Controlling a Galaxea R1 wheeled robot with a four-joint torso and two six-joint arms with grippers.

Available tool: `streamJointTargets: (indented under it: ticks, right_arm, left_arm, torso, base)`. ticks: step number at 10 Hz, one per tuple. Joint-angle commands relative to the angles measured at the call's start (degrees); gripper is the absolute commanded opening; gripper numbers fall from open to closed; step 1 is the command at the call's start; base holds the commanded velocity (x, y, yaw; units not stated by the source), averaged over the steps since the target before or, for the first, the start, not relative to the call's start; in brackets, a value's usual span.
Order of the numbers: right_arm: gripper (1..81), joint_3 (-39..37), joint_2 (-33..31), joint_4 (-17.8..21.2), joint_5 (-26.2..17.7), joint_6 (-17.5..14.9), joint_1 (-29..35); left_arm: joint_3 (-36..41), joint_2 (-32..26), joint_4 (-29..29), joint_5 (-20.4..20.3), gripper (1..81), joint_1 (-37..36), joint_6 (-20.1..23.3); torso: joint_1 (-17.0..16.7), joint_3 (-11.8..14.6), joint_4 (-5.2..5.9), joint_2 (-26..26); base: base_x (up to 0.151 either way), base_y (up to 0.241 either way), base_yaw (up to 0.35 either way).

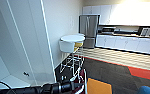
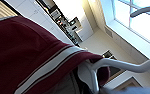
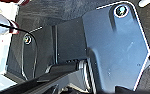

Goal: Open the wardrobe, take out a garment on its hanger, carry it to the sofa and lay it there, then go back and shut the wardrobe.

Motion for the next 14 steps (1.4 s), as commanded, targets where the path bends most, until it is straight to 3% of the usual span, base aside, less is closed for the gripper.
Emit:
streamJointTargets:
  ticks: [1,3,4,6,12,14]
  right_arm:
    - [81.1,0.3,0.5,0.0,-3.0,0.0,2.4]
    - [81.1,0.3,0.4,0.3,-3.0,0.0,2.2]
    - [81.1,0.3,0.5,0.2,-3.0,0.0,2.3]
    - [81.1,0.3,0.5,0.3,-3.0,0.0,2.3]
    - [81.1,0.3,0.5,0.3,-2.9,0.0,2.2]
    - [81.1,0.3,0.5,0.2,-2.9,0.0,2.2]
  left_arm:
    - [3.5,-0.4,2.4,-6.2,1.0,-9.4,1.1]
    - [3.8,-0.4,2.4,-6.2,1.0,-9.4,1.1]
    - [4.0,-0.4,2.7,-6.2,1.0,-9.4,1.1]
    - [4.3,-0.2,2.7,-6.2,1.0,-9.4,1.1]
    - [3.0,1.6,2.9,-6.0,1.0,-9.9,1.1]
    - [3.0,3.2,2.8,-3.7,1.0,-9.9,1.1]
  torso:
    - [0.0,-2.2,0.00,0.0]
    - [0.0,-5.3,0.00,0.0]
    - [0.0,-2.8,0.00,0.0]
    - [0.0,-4.3,0.00,0.0]
    - [0.0,-4.5,0.00,0.0]
    - [0.0,-4.5,0.00,0.0]
  base:
    - [0.000,0.000,-0.214]
    - [0.000,0.000,-0.213]
    - [0.000,0.000,-0.213]
    - [0.000,0.000,-0.213]
    - [0.000,0.000,-0.213]
    - [0.000,0.000,-0.213]
